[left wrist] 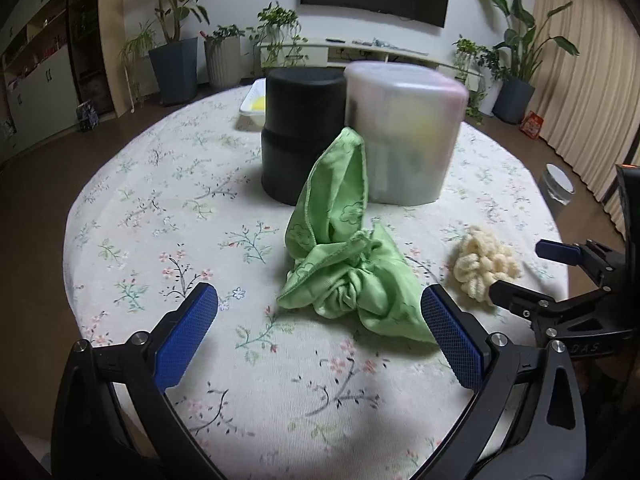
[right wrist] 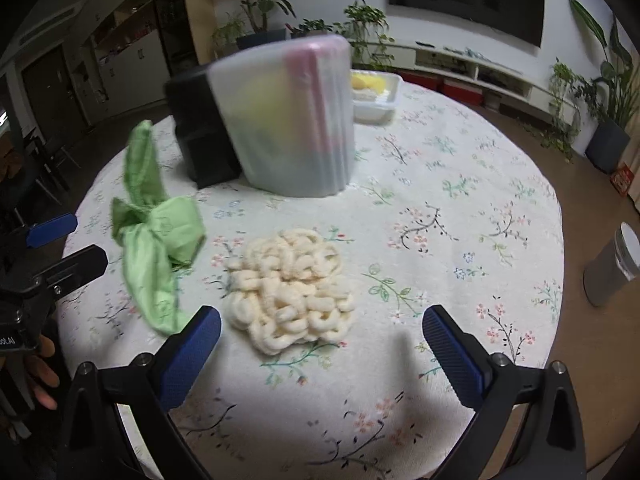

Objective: Organize soft objects
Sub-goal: 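Grasp the green cloth with left tool while right tool grasps the cream loopy scrubber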

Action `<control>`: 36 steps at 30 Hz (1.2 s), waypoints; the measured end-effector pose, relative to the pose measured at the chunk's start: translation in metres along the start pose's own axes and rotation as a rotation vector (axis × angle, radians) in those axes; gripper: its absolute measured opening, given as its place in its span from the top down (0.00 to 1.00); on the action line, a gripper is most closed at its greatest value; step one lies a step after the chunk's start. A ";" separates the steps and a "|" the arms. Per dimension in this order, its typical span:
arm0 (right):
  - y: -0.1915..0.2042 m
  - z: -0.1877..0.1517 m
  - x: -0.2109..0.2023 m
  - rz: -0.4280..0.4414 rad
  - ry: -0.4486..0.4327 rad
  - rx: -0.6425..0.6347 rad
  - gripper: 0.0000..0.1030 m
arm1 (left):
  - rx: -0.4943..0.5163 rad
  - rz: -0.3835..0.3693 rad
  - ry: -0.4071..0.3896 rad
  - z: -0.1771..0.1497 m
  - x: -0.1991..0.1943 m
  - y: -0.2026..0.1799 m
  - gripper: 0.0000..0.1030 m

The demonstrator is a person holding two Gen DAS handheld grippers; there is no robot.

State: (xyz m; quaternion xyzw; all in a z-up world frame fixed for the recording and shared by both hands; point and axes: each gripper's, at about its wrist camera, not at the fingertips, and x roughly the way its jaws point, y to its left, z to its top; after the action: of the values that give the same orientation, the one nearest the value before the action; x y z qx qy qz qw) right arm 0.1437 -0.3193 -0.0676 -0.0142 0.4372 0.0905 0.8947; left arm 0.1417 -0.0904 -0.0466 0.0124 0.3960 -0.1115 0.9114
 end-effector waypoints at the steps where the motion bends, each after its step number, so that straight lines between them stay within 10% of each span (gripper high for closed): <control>1: -0.002 0.001 0.004 -0.002 0.007 0.008 0.00 | -0.004 0.004 0.010 0.001 0.005 0.000 0.00; 11: 0.006 0.010 0.033 -0.002 0.042 -0.035 0.03 | 0.011 0.018 0.084 0.008 0.044 -0.012 0.00; 16: 0.008 0.013 0.032 -0.019 0.021 -0.049 0.29 | -0.045 0.030 0.140 0.006 0.061 -0.007 0.02; 22: 0.010 0.013 0.025 -0.004 0.010 -0.066 0.64 | -0.040 0.036 0.109 0.007 0.052 -0.008 0.48; 36: 0.008 0.010 0.017 0.044 0.004 -0.042 0.85 | -0.052 0.010 0.077 0.005 0.039 0.004 0.68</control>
State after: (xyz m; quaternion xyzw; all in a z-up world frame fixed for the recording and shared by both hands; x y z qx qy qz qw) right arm 0.1600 -0.3079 -0.0742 -0.0235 0.4371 0.1195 0.8911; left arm 0.1723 -0.0942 -0.0716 -0.0051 0.4334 -0.0963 0.8960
